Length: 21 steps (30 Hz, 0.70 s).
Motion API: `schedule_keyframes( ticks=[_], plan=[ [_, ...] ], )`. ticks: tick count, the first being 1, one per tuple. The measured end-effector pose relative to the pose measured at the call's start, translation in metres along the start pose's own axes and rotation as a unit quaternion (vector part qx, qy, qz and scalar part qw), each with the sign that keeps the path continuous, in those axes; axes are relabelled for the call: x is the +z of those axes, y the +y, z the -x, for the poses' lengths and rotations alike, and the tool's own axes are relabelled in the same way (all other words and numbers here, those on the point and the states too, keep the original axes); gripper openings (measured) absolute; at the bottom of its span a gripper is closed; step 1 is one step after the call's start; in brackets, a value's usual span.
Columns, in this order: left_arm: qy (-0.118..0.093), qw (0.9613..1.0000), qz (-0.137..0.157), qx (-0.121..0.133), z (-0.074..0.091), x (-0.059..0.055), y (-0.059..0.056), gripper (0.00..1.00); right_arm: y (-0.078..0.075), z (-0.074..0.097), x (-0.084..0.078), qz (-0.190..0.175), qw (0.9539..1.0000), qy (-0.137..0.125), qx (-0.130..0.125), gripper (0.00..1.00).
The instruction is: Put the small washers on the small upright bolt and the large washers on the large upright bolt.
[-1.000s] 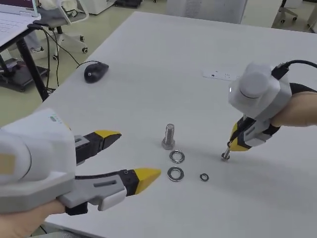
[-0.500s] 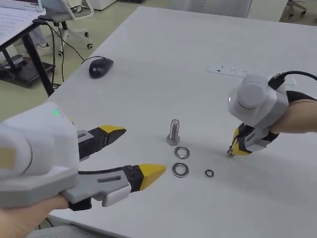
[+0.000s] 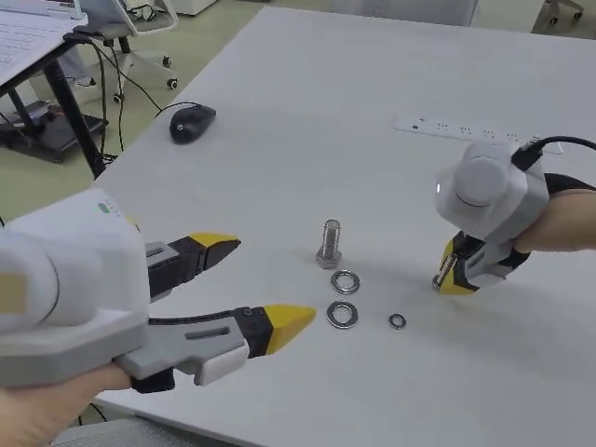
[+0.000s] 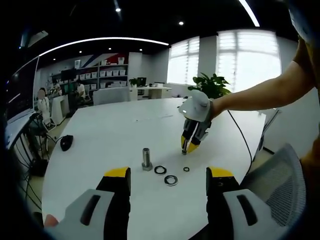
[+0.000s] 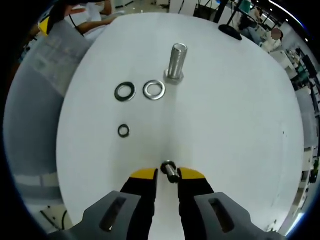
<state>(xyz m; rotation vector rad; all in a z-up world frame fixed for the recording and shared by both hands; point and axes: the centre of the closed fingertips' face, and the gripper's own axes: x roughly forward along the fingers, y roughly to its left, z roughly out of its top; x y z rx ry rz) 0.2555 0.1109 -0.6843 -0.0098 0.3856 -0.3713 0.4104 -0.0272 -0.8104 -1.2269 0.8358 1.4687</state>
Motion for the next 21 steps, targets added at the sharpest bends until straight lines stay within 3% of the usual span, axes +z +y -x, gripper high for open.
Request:
schedule_keyframes(
  ticks=[9,15,21],
  plan=[
    [0.000,1.0000,-0.003,0.000,0.000,0.000,-0.003,0.60,0.005,0.029,-0.011,-0.051,0.9981,-0.034,-0.012,0.18],
    [-0.002,0.9999,-0.009,-0.004,0.000,0.003,-0.008,0.60,0.026,0.044,-0.012,-0.060,0.9967,-0.053,-0.018,0.17],
    [-0.007,0.9998,-0.015,-0.008,0.001,0.008,-0.012,0.60,0.053,0.042,0.001,-0.052,0.9962,-0.070,0.002,0.17]
  ],
)
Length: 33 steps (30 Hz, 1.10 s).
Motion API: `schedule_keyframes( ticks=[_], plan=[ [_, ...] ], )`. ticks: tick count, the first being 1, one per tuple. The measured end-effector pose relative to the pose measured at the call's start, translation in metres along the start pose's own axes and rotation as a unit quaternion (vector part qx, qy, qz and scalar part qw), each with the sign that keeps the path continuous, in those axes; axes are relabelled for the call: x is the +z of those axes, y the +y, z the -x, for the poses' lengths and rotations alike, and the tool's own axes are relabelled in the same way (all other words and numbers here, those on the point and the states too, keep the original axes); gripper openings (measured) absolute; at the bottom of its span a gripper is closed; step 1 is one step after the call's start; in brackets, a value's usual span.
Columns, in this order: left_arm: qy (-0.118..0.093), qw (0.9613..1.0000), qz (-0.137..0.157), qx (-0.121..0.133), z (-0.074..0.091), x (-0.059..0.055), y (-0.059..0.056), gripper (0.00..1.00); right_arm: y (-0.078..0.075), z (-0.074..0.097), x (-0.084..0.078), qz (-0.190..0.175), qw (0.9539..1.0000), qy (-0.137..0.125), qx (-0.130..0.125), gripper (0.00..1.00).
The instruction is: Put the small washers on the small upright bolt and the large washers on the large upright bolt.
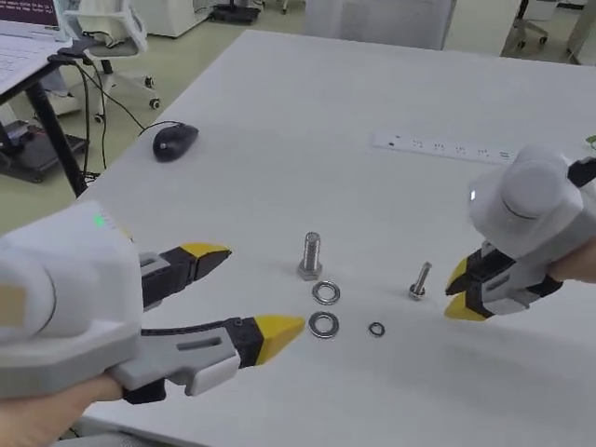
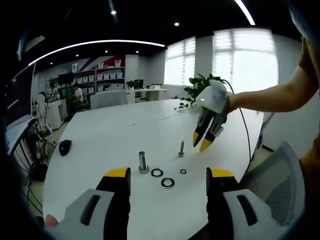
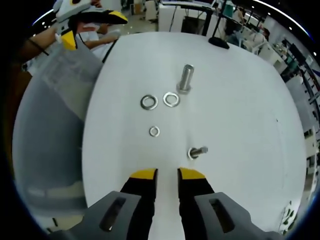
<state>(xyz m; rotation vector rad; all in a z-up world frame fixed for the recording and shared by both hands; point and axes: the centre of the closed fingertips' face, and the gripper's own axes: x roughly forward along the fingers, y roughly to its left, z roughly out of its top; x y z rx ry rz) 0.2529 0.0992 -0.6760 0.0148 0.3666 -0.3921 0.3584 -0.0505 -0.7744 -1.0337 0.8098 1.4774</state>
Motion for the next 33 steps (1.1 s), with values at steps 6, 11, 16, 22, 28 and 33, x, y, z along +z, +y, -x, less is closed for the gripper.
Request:
schedule_keyframes(
  ticks=[6,11,16,22,28,33],
  plan=[
    [-0.009,1.0000,-0.001,-0.002,0.004,0.004,-0.002,0.60,0.013,-0.013,0.006,0.007,0.9998,0.007,0.016,0.17],
    [-0.012,0.9999,0.000,0.001,0.008,0.005,-0.001,0.60,0.016,-0.026,0.012,0.015,0.9996,0.008,0.021,0.17],
    [-0.015,0.9999,0.007,0.001,0.010,0.002,-0.003,0.60,0.016,-0.041,0.018,0.021,0.9993,0.014,0.026,0.17],
    [-0.013,0.9999,0.009,0.003,0.012,0.000,-0.001,0.60,0.013,-0.053,0.029,0.032,0.9989,0.015,0.031,0.18],
    [-0.017,0.9998,0.011,0.003,0.012,0.001,-0.001,0.60,0.011,-0.064,0.034,0.045,0.9980,0.026,0.036,0.19],
    [-0.020,0.9997,0.012,0.003,0.012,0.003,-0.002,0.60,0.008,-0.069,0.035,0.051,0.9974,0.034,0.037,0.20]
  ],
)
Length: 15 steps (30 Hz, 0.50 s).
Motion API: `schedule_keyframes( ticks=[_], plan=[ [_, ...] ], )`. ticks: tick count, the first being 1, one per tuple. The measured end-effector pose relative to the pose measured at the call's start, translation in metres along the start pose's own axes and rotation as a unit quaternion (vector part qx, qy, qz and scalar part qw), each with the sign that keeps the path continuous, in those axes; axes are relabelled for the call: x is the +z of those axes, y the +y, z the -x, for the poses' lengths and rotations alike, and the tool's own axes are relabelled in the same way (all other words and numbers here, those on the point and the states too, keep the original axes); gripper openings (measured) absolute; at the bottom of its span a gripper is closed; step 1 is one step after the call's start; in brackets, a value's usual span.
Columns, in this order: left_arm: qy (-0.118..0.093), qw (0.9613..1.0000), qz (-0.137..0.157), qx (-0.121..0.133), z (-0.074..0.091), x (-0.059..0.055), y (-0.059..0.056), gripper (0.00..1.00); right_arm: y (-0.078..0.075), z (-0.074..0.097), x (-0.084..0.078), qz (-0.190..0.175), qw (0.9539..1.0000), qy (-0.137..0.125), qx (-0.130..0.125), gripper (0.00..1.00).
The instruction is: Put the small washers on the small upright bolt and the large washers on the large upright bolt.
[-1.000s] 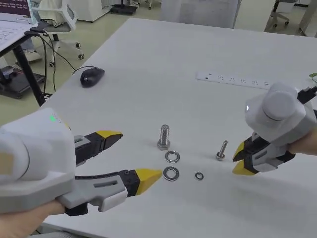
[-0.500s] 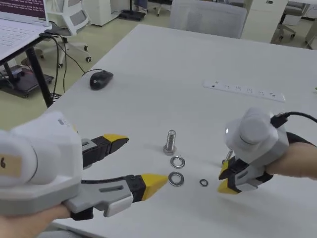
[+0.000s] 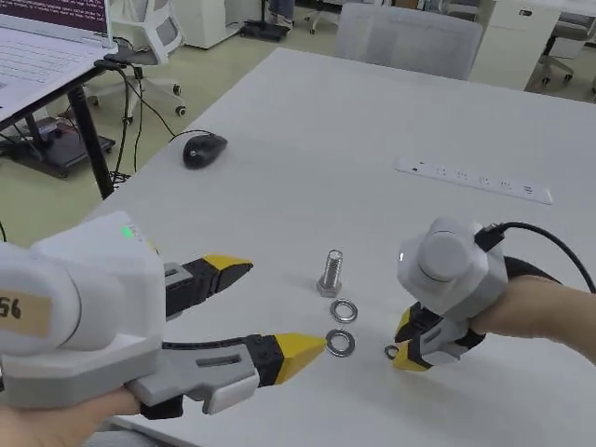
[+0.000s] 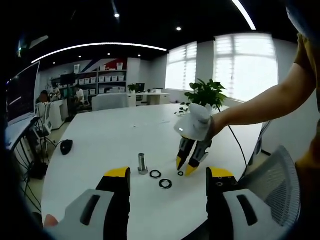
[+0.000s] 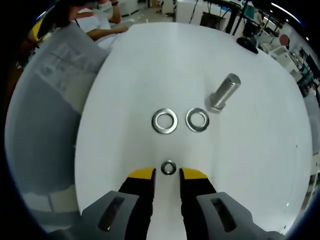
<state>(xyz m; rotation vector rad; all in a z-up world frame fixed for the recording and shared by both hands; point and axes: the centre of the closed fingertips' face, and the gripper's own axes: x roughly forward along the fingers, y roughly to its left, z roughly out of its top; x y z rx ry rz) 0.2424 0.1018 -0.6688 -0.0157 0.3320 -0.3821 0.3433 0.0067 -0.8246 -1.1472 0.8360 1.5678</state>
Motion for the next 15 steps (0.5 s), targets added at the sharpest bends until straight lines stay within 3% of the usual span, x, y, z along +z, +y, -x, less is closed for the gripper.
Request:
schedule_keyframes(
  ticks=[15],
  plan=[
    [-0.008,1.0000,0.000,0.001,-0.0021,0.0046,0.0001,0.60,0.0035,-0.0024,0.0013,0.033,0.9991,0.023,0.010,0.17]
  ],
)
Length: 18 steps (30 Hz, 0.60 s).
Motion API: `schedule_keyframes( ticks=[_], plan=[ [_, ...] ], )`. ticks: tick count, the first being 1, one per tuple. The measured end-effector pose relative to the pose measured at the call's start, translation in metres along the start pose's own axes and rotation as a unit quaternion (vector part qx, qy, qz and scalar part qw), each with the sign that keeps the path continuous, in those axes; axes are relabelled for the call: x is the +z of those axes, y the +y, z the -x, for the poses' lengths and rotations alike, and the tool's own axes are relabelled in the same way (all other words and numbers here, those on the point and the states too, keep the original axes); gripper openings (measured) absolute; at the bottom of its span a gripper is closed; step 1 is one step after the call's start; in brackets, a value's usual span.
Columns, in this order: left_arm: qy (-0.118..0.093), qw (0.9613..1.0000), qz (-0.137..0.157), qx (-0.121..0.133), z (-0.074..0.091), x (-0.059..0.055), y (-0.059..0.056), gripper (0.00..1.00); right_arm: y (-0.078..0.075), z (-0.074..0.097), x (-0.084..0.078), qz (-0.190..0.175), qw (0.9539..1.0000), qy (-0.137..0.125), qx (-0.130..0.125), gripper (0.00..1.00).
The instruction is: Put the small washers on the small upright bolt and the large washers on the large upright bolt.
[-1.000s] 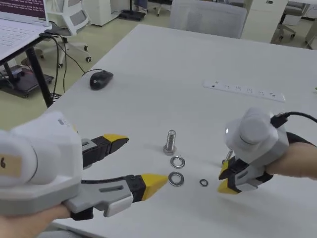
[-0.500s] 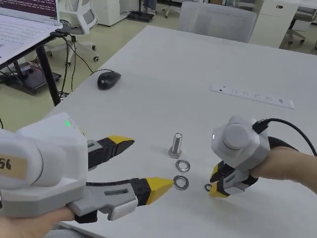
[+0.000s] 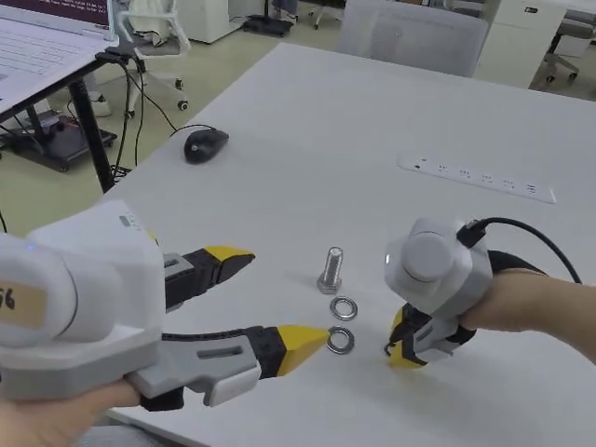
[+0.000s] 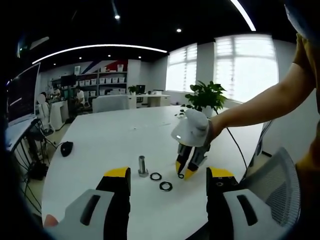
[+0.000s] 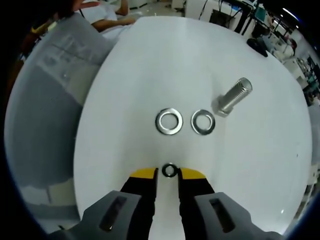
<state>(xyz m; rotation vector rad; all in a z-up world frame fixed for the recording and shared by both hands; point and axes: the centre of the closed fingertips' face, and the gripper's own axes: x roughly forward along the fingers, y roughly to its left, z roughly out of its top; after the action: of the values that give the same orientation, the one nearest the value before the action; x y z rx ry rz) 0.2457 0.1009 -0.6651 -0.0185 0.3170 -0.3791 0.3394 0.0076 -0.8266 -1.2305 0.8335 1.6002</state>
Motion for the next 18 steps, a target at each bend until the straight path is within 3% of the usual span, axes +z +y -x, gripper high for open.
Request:
schedule_keyframes(
  ticks=[15,18],
  plan=[
    [0.003,1.0000,-0.001,0.001,0.0021,-0.0014,-0.0018,0.60,-0.0027,0.0008,0.0000,0.001,1.0000,-0.001,-0.007,0.12],
    [0.005,1.0000,-0.001,0.002,0.0032,-0.0018,-0.0010,0.60,-0.0012,0.0083,-0.0009,-0.006,1.0000,-0.006,-0.003,0.11]
  ],
)
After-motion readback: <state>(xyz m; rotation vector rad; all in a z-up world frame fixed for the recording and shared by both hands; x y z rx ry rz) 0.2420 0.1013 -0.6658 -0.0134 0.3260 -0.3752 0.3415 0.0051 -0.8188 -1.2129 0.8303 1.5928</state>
